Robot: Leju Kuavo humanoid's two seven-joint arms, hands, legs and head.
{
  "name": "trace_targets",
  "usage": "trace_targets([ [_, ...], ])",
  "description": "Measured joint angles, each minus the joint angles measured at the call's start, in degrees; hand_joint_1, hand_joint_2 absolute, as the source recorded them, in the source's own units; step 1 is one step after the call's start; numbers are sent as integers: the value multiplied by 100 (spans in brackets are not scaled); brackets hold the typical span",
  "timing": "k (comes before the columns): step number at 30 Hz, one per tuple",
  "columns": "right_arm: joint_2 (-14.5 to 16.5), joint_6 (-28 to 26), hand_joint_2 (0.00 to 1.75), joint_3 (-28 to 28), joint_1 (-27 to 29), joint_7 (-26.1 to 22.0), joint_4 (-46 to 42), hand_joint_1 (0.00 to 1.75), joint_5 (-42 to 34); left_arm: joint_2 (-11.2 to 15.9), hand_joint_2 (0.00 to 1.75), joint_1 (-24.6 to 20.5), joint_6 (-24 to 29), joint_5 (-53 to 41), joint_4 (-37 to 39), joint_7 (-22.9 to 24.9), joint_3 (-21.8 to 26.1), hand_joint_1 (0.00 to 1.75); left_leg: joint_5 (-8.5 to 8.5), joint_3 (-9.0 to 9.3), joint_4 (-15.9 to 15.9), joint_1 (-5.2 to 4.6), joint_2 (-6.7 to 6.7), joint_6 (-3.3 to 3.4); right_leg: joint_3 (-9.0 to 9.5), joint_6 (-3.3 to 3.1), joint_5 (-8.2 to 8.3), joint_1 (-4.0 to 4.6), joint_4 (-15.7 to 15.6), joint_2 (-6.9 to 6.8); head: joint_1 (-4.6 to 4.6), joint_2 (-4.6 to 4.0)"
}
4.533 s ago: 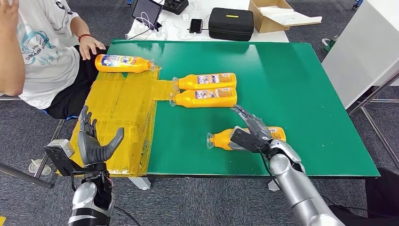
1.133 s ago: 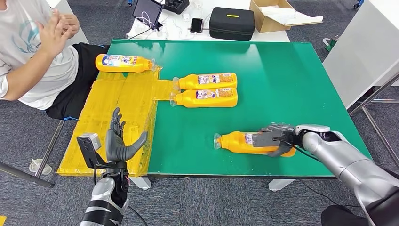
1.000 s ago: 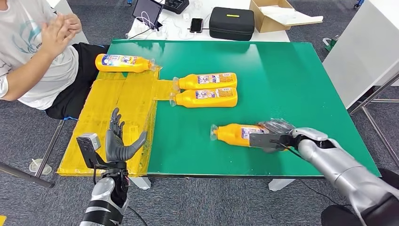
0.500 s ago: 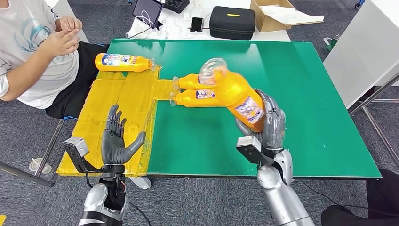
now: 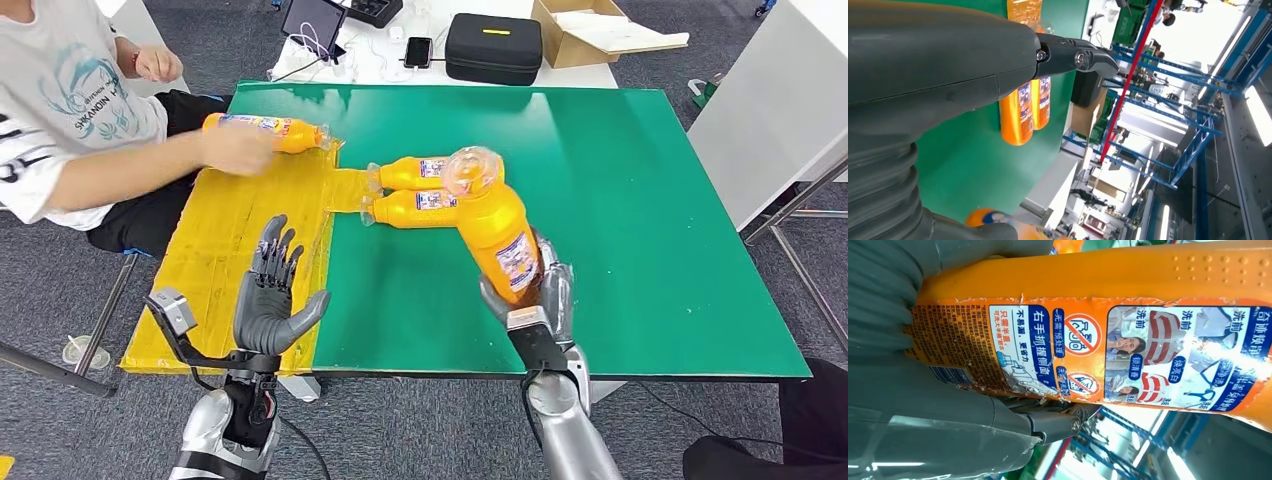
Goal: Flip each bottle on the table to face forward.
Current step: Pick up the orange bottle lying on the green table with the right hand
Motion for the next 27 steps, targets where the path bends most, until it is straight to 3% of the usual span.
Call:
trace_targets([
  [5,188,264,175,170,-65,-73,564,175,309,29,175,-37,-130,-85,27,20,-144,0,-1,-1,-1,0,3,0,-1,0,0,0,0,3,1,0],
  [12,511,225,175,709,-261,-142,1238,175,649,33,175,-196,-104,-200,257,68,-263,0,1,2,-1,2,4,-1,-1,-1,0,1,0,6,1,0],
  [27,699,201,175,1326,-591,-14,1916,172,744,54,175,-444,-270,-262,789,179,-338,0,1,2,-1,1,6,-1,-3,-1,1,1,0,9,1,0],
])
